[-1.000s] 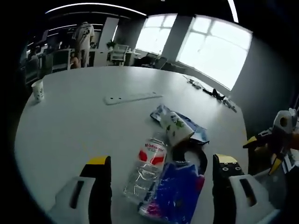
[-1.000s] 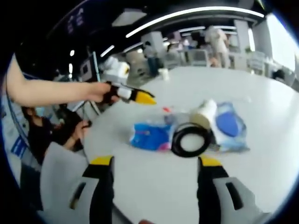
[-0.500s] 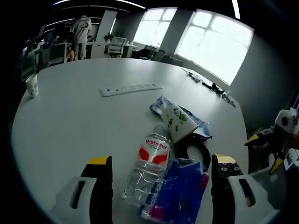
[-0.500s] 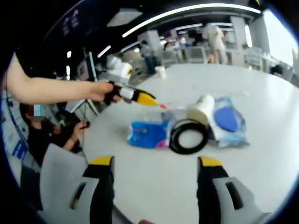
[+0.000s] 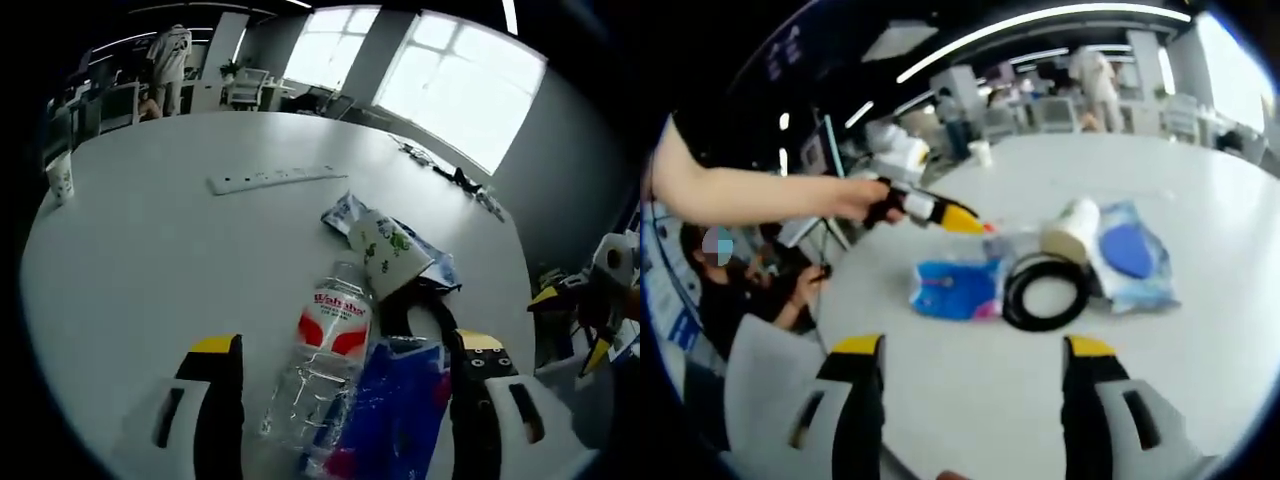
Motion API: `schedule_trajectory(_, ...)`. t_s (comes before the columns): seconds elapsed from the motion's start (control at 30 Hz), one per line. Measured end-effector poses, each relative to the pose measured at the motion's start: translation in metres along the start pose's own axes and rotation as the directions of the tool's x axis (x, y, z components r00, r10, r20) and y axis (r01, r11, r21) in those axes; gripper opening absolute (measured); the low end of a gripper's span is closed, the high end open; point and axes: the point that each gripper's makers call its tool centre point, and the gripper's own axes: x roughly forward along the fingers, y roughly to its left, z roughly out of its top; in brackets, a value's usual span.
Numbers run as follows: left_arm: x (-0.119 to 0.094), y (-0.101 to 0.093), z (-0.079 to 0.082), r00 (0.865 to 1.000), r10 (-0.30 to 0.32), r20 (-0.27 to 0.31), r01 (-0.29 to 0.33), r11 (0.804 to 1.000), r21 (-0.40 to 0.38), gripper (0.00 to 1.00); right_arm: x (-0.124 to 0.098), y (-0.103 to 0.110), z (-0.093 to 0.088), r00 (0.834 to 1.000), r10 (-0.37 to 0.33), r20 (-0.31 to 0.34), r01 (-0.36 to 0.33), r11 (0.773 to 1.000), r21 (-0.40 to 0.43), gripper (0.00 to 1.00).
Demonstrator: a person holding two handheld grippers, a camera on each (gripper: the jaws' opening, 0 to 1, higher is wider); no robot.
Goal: Arrange the tabletop items into an orderly group along one side of the table until the central work area is clear of visible clutter.
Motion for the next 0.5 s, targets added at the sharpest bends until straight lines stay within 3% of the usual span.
schedule_trajectory(0.5,0.023,0.004,-0.016,0.995,-0.005,-0.102,0.004,1.000,-0.004,0.72,-0.005,-0.011,-0.006,1.000,-0.031,0.004,0.030,0.999,0.021,0.69)
